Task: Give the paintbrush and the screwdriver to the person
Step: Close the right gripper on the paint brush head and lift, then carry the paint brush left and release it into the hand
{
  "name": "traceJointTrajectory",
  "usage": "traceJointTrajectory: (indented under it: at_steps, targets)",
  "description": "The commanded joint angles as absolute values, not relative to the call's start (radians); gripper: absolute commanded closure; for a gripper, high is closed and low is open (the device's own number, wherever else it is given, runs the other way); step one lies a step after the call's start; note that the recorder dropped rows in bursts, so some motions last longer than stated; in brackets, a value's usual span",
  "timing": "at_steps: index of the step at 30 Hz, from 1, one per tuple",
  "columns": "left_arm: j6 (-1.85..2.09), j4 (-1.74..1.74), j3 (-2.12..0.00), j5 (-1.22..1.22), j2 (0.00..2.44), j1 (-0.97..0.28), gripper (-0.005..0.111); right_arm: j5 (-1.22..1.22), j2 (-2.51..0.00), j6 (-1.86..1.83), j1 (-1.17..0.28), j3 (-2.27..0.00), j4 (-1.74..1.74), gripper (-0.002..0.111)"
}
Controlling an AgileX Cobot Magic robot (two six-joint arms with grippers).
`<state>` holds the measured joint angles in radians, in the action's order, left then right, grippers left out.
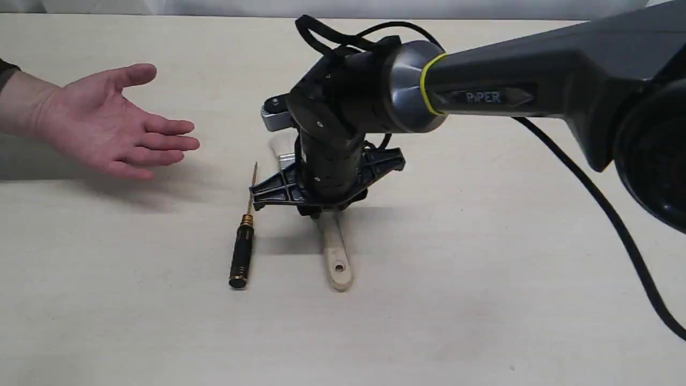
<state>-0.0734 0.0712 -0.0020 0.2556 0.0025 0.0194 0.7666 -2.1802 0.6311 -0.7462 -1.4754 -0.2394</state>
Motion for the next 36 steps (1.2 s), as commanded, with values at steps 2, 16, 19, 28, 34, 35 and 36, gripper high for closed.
traceJointTrajectory:
  at_steps: [2,16,19,28,34,35,36]
  targets:
    - [-0.075,0.067,0.0,0.25,0.0,0.011,0.107,0.763,-2.098,0.582,-0.746,-1.473,-0.221,0.104]
    - [-0.075,0.069,0.0,0.25,0.0,0.011,0.107,0.476,-1.825,0.218,-0.785,-1.548,0.177,0.104]
    - [-0.075,0.069,0.0,0.25,0.0,0.011,0.107,0.346,-1.851,0.16,-0.845,-1.592,0.173,0.104]
    - [-0.075,0.069,0.0,0.247,0.0,0.011,0.107,0.398,-2.1,0.16,-0.864,-1.793,0.195,0.099]
    - [-0.075,0.069,0.0,0.249,0.0,0.011,0.107,0.394,-2.213,0.16,-0.864,-1.802,0.195,0.07]
    - [-0.075,0.069,0.0,0.249,0.0,0.011,0.107,0.394,-2.221,0.16,-0.864,-1.802,0.195,0.066]
    - [-0.075,0.069,0.0,0.249,0.0,0.011,0.107,0.399,-2.232,0.16,-0.864,-1.802,0.195,0.062]
